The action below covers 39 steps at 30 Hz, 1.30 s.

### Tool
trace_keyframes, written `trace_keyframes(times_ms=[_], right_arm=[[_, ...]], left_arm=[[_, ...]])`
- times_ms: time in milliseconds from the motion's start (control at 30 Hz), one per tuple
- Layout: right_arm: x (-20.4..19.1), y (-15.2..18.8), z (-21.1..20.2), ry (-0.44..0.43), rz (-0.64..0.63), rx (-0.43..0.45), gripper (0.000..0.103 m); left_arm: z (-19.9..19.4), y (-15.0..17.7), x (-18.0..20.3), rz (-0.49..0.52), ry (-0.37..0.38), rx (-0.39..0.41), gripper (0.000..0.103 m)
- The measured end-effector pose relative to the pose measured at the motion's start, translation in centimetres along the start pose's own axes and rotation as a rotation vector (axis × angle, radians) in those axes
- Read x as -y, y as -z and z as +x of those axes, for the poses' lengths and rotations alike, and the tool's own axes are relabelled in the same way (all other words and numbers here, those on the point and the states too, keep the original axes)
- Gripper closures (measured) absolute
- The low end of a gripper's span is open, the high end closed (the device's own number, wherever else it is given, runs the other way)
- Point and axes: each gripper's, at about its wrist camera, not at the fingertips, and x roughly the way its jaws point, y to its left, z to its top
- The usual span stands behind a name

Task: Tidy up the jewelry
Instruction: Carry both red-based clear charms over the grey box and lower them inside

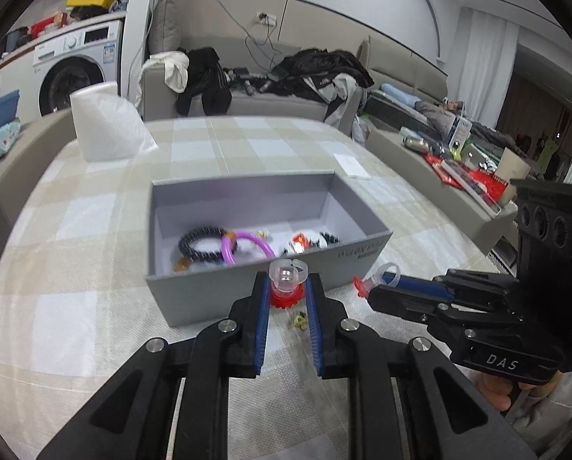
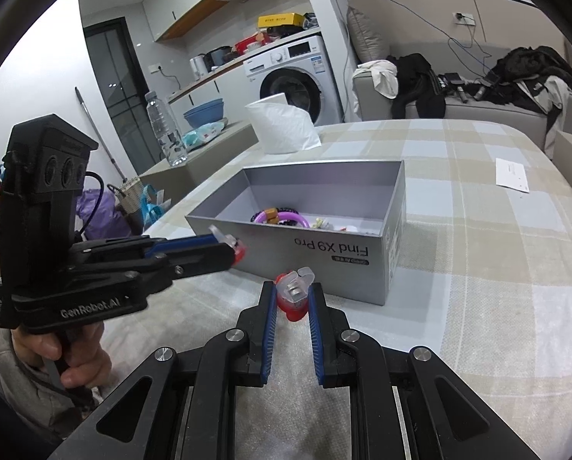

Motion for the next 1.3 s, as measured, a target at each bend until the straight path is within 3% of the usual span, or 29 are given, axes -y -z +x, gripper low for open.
trace_keyframes(times_ms=[400,667,1300], right_arm=[[-1.0,-3.4,-2.8,0.011,-0.033,0.114,0.087],[-0.2,-4.9,-2.5,0.03,-0.03,0.131,0.087],[1.6,-5.2,0.2,0.052,0.066,0.079,0.087]], left_arm=[[-1.4,-2.5,-1.4,-0.01,-0.073,0.106,0.089],[-0.2,-3.6,-1.6,0.018,-0.111,0.145,0.089],[1.6,-1.7,-2.5,-0.023,-0.139,0.081,0.089]])
